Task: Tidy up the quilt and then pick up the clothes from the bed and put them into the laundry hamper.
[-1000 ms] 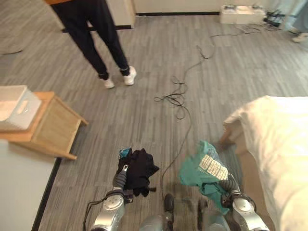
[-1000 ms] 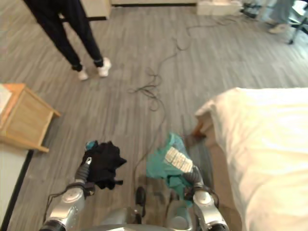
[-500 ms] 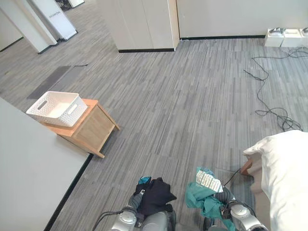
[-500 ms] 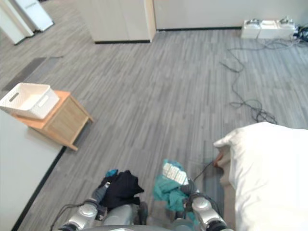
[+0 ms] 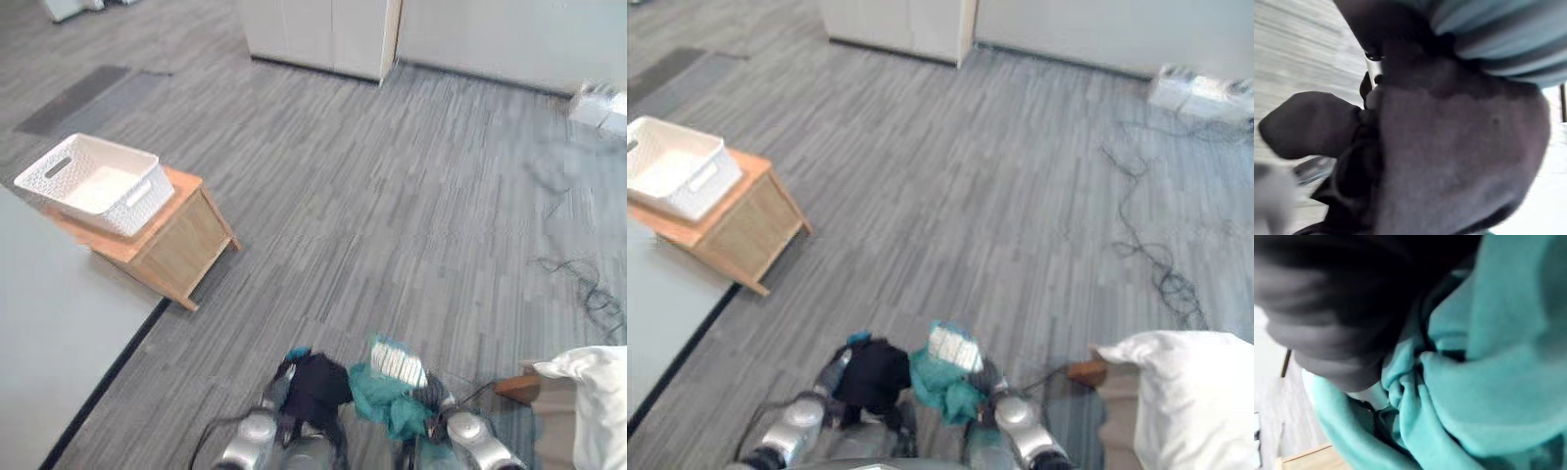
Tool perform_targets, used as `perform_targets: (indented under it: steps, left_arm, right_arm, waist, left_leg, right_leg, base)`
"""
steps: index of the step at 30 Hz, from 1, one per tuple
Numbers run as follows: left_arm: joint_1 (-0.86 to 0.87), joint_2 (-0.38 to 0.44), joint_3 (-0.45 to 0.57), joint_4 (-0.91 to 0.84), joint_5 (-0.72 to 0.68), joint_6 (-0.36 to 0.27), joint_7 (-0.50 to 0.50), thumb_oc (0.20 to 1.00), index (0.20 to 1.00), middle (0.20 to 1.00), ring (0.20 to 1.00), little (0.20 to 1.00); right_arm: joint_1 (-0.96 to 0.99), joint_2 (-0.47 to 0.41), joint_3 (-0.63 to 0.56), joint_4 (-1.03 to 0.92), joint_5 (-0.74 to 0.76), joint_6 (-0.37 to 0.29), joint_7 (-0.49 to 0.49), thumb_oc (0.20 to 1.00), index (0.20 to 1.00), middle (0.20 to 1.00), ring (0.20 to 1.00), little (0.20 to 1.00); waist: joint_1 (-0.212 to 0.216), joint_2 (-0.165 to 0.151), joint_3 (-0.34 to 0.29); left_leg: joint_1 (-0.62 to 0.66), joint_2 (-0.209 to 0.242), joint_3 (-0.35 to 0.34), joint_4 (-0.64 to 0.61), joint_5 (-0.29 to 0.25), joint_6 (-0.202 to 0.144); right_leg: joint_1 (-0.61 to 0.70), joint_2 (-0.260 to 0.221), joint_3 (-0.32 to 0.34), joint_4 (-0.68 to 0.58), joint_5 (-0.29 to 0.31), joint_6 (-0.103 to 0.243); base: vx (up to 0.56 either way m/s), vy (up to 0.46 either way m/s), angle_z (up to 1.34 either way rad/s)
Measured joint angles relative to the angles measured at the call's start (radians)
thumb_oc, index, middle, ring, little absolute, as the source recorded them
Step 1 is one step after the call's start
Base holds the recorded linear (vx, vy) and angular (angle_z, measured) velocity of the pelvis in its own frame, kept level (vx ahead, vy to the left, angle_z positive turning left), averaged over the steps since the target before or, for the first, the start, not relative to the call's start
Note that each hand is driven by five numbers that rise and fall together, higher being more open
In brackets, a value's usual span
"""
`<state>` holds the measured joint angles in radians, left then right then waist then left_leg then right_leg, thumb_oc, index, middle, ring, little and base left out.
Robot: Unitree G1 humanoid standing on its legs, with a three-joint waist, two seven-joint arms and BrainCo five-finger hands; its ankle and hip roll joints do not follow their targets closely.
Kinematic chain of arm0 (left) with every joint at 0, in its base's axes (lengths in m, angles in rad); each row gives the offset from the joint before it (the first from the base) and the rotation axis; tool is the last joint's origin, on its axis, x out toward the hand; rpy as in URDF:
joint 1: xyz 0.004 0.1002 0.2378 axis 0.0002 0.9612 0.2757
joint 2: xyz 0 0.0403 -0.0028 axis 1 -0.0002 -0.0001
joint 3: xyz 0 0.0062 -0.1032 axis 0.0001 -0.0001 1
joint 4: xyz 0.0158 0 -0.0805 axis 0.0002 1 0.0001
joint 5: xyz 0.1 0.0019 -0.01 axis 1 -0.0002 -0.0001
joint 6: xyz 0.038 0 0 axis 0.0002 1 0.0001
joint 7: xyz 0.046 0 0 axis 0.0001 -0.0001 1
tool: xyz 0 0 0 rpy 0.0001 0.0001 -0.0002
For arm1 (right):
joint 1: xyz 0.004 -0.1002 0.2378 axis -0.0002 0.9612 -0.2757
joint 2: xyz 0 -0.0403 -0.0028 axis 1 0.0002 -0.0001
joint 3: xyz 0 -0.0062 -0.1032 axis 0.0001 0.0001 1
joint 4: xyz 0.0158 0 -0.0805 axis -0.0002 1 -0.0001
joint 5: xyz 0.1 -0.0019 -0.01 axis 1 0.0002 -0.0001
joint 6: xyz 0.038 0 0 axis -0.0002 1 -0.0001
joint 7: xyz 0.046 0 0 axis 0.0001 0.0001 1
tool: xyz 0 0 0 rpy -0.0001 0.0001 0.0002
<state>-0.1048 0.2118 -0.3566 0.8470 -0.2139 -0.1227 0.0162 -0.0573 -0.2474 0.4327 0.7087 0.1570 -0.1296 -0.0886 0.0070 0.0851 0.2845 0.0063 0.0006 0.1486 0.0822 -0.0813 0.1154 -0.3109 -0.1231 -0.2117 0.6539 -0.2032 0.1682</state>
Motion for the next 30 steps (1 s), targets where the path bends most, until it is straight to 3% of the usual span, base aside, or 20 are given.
perform_targets:
  steps: [1, 3, 4, 6, 7, 10, 11, 12, 14, 15, 17, 19, 20, 21, 22, 23, 24, 25, 27, 30]
  left_arm:
    - [-0.01, -0.001, 0.001, -0.016, -0.001, -0.006, 0.003, 0.2, 0.2, 0.2, 0.2, 0.2]
    - [0.099, -0.003, -0.079, -0.282, 0.005, -0.033, 0.032, 0.2, 0.2, 0.2, 0.2, 0.2]
    - [0.14, 0.02, -0.126, -0.349, 0.036, -0.062, 0.019, 0.2, 0.2, 0.2, 0.2, 0.2]
    - [0.152, 0.042, -0.147, -0.35, 0.043, -0.056, 0.016, 0.2, 0.2, 0.2, 0.2, 0.2]
    - [0.194, 0.08, -0.135, -0.339, 0.069, -0.057, 0.019, 0.2, 0.2, 0.2, 0.2, 0.2]
    - [0.214, 0.079, -0.06, -0.182, 0.078, -0.036, 0.017, 0.2, 0.2, 0.2, 0.2, 0.2]
    - [0.224, 0.047, -0.036, -0.161, 0.078, -0.054, 0.031, 0.2, 0.2, 0.2, 0.2, 0.2]
    - [0.18, 0.014, -0.014, -0.089, 0.061, -0.052, 0.048, 0.2, 0.2, 0.2, 0.2, 0.2]
    - [0.098, 0.002, -0.007, -0.081, 0.061, -0.042, 0.053, 0.2, 0.2, 0.2, 0.2, 0.2]
    - [0.064, 0.018, -0.031, -0.092, 0.063, -0.044, 0.053, 0.2, 0.2, 0.2, 0.2, 0.2]
    - [0.021, 0.015, -0.03, -0.072, 0.069, -0.064, 0.025, 0.2, 0.2, 0.2, 0.2, 0.2]
    - [0.023, 0.01, -0.025, -0.067, 0.071, -0.065, -0.009, 0.2, 0.2, 0.2, 0.2, 0.2]
    - [0.043, 0.007, -0.024, -0.061, 0.071, -0.061, -0.021, 0.2, 0.2, 0.2, 0.2, 0.2]
    - [0.071, 0.0, -0.022, -0.057, 0.07, -0.047, -0.026, 0.2, 0.2, 0.2, 0.2, 0.2]
    - [0.105, -0.014, -0.031, -0.022, 0.068, -0.039, -0.029, 0.2, 0.2, 0.2, 0.2, 0.2]
    - [0.109, -0.004, -0.032, -0.023, 0.07, -0.039, -0.032, 0.2, 0.2, 0.2, 0.2, 0.2]
    - [0.101, 0.004, -0.033, -0.018, 0.071, -0.035, -0.028, 0.2, 0.2, 0.2, 0.2, 0.2]
    - [0.095, 0.004, -0.037, -0.012, 0.071, -0.028, -0.027, 0.2, 0.2, 0.2, 0.2, 0.2]
    - [0.052, -0.005, -0.032, -0.027, 0.071, -0.029, -0.011, 0.2, 0.2, 0.2, 0.2, 0.2]
    - [0.013, 0.005, -0.031, -0.063, 0.069, -0.035, -0.008, 0.2, 0.2, 0.2, 0.2, 0.2]
  right_arm:
    - [0.0, -0.009, 0.0, -0.014, 0.0, -0.001, 0.0, 0.2, 0.2, 0.2, 0.2, 0.2]
    - [0.03, -0.033, -0.063, -0.089, 0.006, -0.012, -0.033, 0.2, 0.2, 0.2, 0.2, 0.2]
    - [0.048, -0.032, -0.08, -0.103, 0.023, -0.024, -0.056, 0.2, 0.2, 0.2, 0.2, 0.2]
    - [0.075, -0.054, -0.11, -0.172, 0.044, -0.026, -0.038, 0.2, 0.2, 0.2, 0.2, 0.2]
    - [0.068, -0.055, -0.109, -0.148, 0.043, -0.034, -0.024, 0.2, 0.2, 0.2, 0.2, 0.2]
    - [0.061, -0.077, -0.13, -0.042, 0.039, -0.037, -0.021, 0.2, 0.2, 0.2, 0.2, 0.2]
    - [0.058, -0.103, -0.105, -0.064, 0.034, -0.046, -0.031, 0.2, 0.2, 0.2, 0.2, 0.2]
    - [0.05, -0.123, -0.108, -0.067, 0.017, -0.044, -0.044, 0.2, 0.2, 0.2, 0.2, 0.2]
    - [0.031, -0.123, -0.114, -0.06, 0.011, -0.052, -0.037, 0.2, 0.2, 0.2, 0.2, 0.2]
    - [0.004, -0.111, -0.112, -0.014, 0.02, -0.077, -0.033, 0.2, 0.2, 0.2, 0.2, 0.2]
    - [-0.052, -0.078, -0.096, 0.098, 0.025, -0.065, -0.017, 0.2, 0.2, 0.2, 0.2, 0.2]
    - [-0.063, -0.07, -0.073, 0.096, 0.042, -0.069, -0.005, 0.2, 0.2, 0.2, 0.2, 0.2]
    - [-0.066, -0.048, -0.056, 0.094, 0.042, -0.064, 0.009, 0.2, 0.2, 0.2, 0.2, 0.2]
    - [-0.052, -0.042, -0.013, 0.087, 0.04, -0.061, 0.014, 0.2, 0.2, 0.2, 0.2, 0.2]
    - [-0.014, -0.03, 0.013, 0.083, 0.039, -0.062, 0.023, 0.2, 0.2, 0.2, 0.2, 0.2]
    - [0.005, -0.005, 0.012, 0.088, 0.039, -0.06, 0.028, 0.2, 0.2, 0.2, 0.2, 0.2]
    - [0.019, 0.011, 0.013, 0.072, 0.038, -0.055, 0.031, 0.2, 0.2, 0.2, 0.2, 0.2]
    - [0.026, 0.015, 0.006, 0.061, 0.038, -0.051, 0.033, 0.2, 0.2, 0.2, 0.2, 0.2]
    - [0.036, -0.011, 0.003, -0.023, 0.039, -0.037, 0.035, 0.2, 0.2, 0.2, 0.2, 0.2]
    - [0.042, -0.027, -0.003, -0.066, 0.041, -0.036, 0.037, 0.2, 0.2, 0.2, 0.2, 0.2]
  waist:
    - [-0.001, -0.005, 0.0]
    - [0.013, -0.017, 0.011]
    - [0.016, -0.025, 0.005]
    - [0.014, -0.037, 0.015]
    - [0.037, -0.049, 0.012]
    - [0.002, -0.043, 0.0]
    - [0.023, -0.032, 0.002]
    - [0.039, -0.018, 0.004]
    - [0.072, -0.048, 0.035]
    - [0.085, -0.078, 0.052]
    - [0.08, -0.101, 0.052]
    - [0.082, -0.079, 0.03]
    - [0.092, -0.086, 0.023]
    - [0.097, -0.086, 0.013]
    - [0.1, -0.074, -0.029]
    - [0.089, -0.104, -0.053]
    - [0.075, -0.122, -0.056]
    - [0.06, -0.122, -0.055]
    - [0.011, -0.057, -0.036]
    - [-0.016, -0.032, -0.028]
  left_leg:
    - [0.031, -0.018, -0.013, -0.034, 0.002, -0.009]
    - [0.07, -0.057, -0.103, -0.05, -0.04, -0.043]
    - [0.062, -0.074, -0.171, -0.044, -0.079, -0.063]
    - [0.098, -0.068, -0.198, -0.058, -0.07, -0.042]
    - [0.174, -0.05, -0.183, -0.079, -0.088, -0.079]
    - [0.158, 0.005, -0.199, 0.247, -0.151, -0.16]
    - [-0.007, 0.057, -0.176, 0.568, -0.087, -0.16]
    - [-0.188, 0.089, -0.195, 0.868, 0.114, -0.149]
    - [-0.379, 0.089, -0.13, 1.056, 0.083, -0.118]
    - [-0.425, 0.084, -0.045, 1.004, 0.037, -0.1]
    - [-0.397, 0.051, 0.095, 0.536, 0.008, -0.101]
    - [-0.369, 0.033, 0.203, 0.147, 0.051, -0.092]
    - [-0.344, -0.005, 0.206, 0.012, 0.099, -0.063]
    - [-0.301, -0.024, 0.196, 0.013, 0.088, -0.034]
    - [-0.238, -0.014, 0.127, 0.005, 0.197, 0.095]
    - [-0.205, -0.04, 0.113, -0.018, 0.182, 0.095]
    - [-0.141, -0.063, 0.082, -0.047, 0.149, 0.085]
    - [-0.102, -0.075, 0.061, -0.059, 0.154, 0.067]
    - [0.007, -0.063, -0.066, -0.104, 0.083, 0.074]
    - [0.104, -0.041, -0.153, -0.133, 0.055, 0.032]
  right_leg:
    - [-0.021, -0.001, -0.001, -0.069, 0.005, 0.003]
    - [0.006, -0.024, -0.014, -0.532, 0.051, -0.046]
    - [-0.004, -0.049, 0.016, -0.654, 0.099, -0.02]
    - [-0.03, -0.087, 0.074, -0.684, 0.165, -0.049]
    - [-0.014, -0.068, 0.06, -0.671, 0.225, -0.05]
    - [0.073, -0.013, 0.086, -0.518, 0.339, -0.1]
    - [0.079, 0.033, 0.061, -0.475, 0.288, -0.176]
    - [0.106, 0.062, 0.051, -0.471, 0.242, -0.225]
    - [0.169, 0.082, 0.04, -0.486, 0.173, -0.261]
    - [0.216, 0.075, 0.025, -0.506, 0.151, -0.241]
    - [0.335, 0.088, -0.023, -0.587, 0.136, -0.197]
    - [0.474, 0.156, -0.061, -0.7, 0.111, -0.189]
    - [0.578, 0.182, -0.062, -0.732, 0.077, -0.142]
    - [0.619, 0.197, -0.058, -0.7, 0.048, -0.107]
    - [0.547, 0.175, -0.106, -0.378, -0.017, -0.1]
    - [0.495, 0.134, -0.124, -0.237, -0.003, -0.08]
    - [0.378, 0.052, -0.126, 0.068, 0.057, -0.004]
    - [0.32, 0.016, -0.12, 0.179, 0.05, -0.014]
    - [0.142, 0.024, -0.083, 0.152, -0.025, -0.065]
    - [0.02, -0.021, -0.055, -0.246, 0.005, -0.051]
  base:
    - [0.37, -0.209, 1.07]
    - [0.54, -0.32, 1.44]
    - [0.79, -0.393, 1.89]
    - [0.66, -0.304, 1.35]
    - [0.65, -0.33, 0.72]
    - [0.46, -0.342, 0.75]
    - [0.52, -0.413, 0.05]
    - [0.6, -0.306, -0.02]
    - [0.7, -0.093, 0.1]
    - [0.7, 0.064, 0.37]
    - [0.66, 0.081, 0.35]
    - [0.81, 0.08, 0.11]
    - [0.92, 0.103, -0.14]
    - [1.09, 0.197, -0.19]
    - [0.8, 0.201, -0.04]
    - [0.99, 0.208, 0.27]
    - [0.61, 0.096, 0.53]
    - [0.83, 0.048, 0.7]
    - [0.63, -0.045, 1.04]
    - [0.57, -0.153, 1.3]
